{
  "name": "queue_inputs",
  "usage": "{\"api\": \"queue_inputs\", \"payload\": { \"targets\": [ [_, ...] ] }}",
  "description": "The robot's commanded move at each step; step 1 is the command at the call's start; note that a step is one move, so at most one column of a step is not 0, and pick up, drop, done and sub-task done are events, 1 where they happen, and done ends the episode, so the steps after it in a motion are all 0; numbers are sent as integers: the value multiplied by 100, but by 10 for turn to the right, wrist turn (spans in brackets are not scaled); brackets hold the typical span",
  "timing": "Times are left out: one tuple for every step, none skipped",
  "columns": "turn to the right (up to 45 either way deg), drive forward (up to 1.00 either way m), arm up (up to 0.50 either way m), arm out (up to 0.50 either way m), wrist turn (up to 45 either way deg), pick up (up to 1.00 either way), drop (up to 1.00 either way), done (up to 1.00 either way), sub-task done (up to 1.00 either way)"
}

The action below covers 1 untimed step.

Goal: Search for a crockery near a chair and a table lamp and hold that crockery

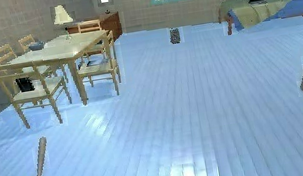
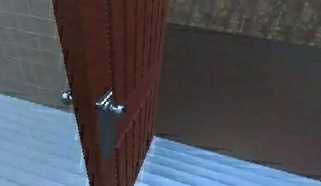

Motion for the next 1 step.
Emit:
{"api": "queue_inputs", "payload": {
  "targets": [
    [0,100,0,0,0,0,0,0,0]
  ]
}}
